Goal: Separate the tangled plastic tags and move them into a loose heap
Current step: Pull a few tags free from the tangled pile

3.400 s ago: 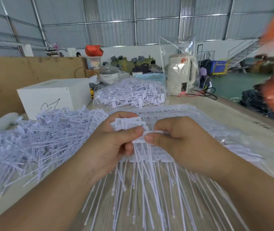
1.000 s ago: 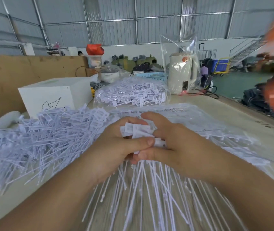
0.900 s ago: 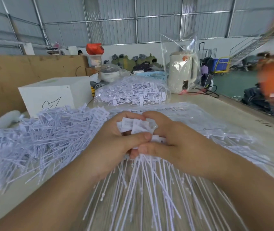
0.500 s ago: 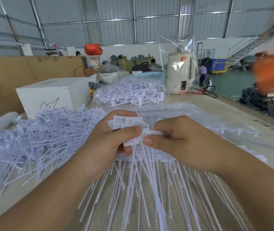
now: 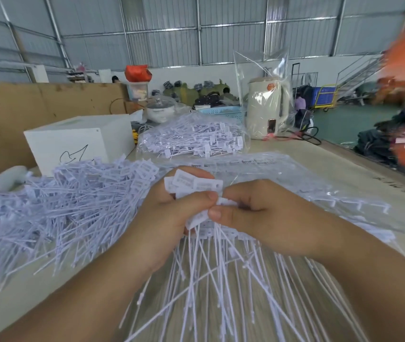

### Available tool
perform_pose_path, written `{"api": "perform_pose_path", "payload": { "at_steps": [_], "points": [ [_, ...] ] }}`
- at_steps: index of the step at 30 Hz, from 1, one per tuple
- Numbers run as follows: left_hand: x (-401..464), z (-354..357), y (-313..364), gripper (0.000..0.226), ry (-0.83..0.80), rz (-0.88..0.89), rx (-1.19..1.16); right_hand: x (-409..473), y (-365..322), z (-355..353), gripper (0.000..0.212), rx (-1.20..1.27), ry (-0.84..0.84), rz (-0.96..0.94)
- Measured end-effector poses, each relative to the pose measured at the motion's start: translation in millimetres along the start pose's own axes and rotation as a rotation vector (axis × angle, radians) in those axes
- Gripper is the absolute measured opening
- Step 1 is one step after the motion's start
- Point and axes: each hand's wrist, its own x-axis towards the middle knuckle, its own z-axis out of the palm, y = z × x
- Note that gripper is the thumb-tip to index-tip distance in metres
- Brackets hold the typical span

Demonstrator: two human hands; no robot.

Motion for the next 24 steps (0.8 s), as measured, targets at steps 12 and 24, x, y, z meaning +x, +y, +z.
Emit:
{"api": "perform_pose_path", "payload": {
  "at_steps": [12,24],
  "points": [
    [-3,-2,0,0.01,-0.107,0.066,0.049,1,5,3,0.043,0.128,0.033,-0.029],
    [0,-1,-6,0.029,0.044,0.026,0.113,2,4,20,0.043,0.017,0.155,-0.079]
  ]
}}
